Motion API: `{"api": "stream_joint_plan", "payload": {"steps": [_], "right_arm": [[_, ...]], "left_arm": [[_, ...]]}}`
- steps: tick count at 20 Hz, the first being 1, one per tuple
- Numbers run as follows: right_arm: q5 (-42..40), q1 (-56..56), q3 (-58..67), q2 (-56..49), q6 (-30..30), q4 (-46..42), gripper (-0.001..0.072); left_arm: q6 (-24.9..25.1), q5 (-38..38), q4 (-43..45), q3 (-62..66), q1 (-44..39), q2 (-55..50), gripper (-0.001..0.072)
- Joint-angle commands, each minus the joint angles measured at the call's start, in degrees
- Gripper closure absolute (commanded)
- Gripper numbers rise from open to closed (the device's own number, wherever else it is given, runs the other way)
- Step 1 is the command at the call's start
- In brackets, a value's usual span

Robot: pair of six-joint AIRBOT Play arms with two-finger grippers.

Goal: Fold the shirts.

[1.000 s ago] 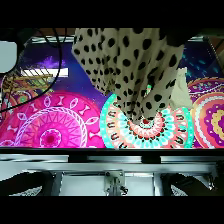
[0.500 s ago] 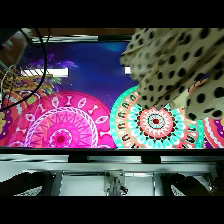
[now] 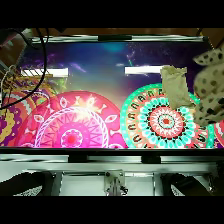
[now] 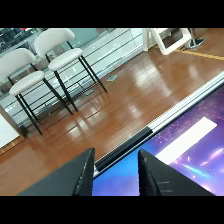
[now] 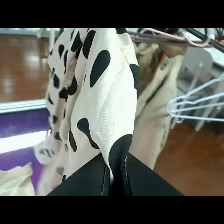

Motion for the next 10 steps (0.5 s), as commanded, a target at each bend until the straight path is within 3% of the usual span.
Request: {"api": "stream_joint_plan", "payload": {"steps": [1, 5, 10], "right_arm": [[-2.3, 0.0, 0.0, 0.2, 2.6, -7.6, 0.0644], [-1.1, 0.0, 0.0, 0.0, 9.2, -18.1, 0.0644], [0.1, -0.3, 0.0, -4.7, 12.4, -21.0, 0.0644]], "left_arm": [[0.0, -0.3, 0.0, 0.0, 0.9, 0.0, 0.0378], [-2.6, -0.3, 0.0, 0.0, 1.0, 0.0, 0.0378], [-5.6, -0.3, 0.0, 0.0, 1.0, 0.0, 0.0378]]}}
